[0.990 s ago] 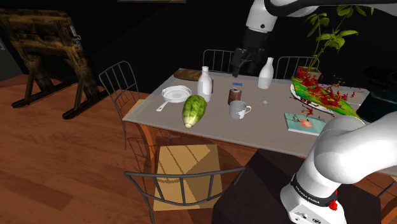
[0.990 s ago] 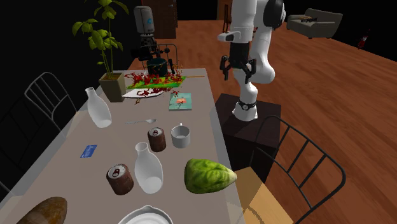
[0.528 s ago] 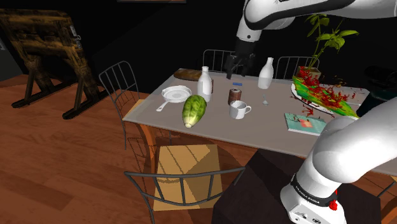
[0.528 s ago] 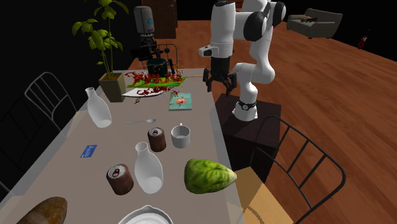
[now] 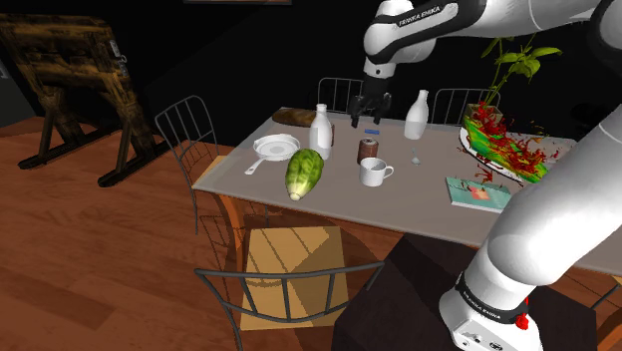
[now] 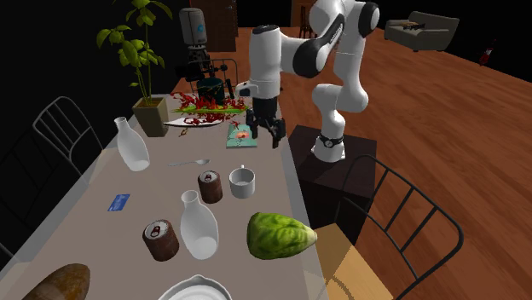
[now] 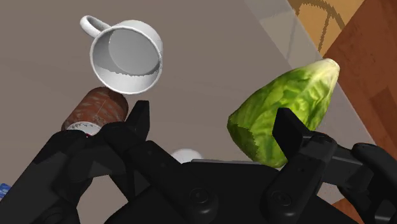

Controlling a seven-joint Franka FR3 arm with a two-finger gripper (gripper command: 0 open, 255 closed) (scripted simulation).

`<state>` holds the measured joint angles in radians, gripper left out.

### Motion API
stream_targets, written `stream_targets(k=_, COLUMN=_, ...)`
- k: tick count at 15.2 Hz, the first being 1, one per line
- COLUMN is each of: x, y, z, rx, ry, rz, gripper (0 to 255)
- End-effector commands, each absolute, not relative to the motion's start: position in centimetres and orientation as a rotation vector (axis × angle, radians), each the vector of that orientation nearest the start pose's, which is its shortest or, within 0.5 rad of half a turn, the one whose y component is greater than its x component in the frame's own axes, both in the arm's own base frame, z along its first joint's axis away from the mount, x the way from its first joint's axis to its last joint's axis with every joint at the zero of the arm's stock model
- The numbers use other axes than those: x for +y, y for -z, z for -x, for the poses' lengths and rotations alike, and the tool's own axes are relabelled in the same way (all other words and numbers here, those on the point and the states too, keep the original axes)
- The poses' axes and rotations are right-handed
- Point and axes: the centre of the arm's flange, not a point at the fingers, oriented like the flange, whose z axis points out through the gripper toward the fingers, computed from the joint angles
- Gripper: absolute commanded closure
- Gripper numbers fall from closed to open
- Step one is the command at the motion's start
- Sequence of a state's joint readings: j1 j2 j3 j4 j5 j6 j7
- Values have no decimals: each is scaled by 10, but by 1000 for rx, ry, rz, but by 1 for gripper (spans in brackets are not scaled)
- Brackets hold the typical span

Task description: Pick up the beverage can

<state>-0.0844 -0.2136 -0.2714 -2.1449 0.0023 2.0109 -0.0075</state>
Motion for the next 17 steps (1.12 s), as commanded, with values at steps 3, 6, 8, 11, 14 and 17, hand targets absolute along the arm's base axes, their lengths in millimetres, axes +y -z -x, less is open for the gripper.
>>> stream_targets(k=3, x=-217, y=-473, z=-492, rx=606, ry=103, rz=3042, gripper=0)
stream_targets(k=6, x=-246, y=-453, z=-511, rx=661, ry=86, rz=3036, gripper=0)
stream_targets(k=8, x=-266, y=-440, z=-522, rx=698, ry=74, rz=3032, gripper=0)
stream_targets(k=11, x=-297, y=-420, z=-539, rx=753, ry=56, rz=3024, gripper=0)
stream_targets(k=14, x=-328, y=-400, z=-554, rx=808, ry=39, rz=3016, gripper=0)
stream_targets(k=17, x=-359, y=-379, z=-568, rx=862, ry=21, rz=3006, gripper=0)
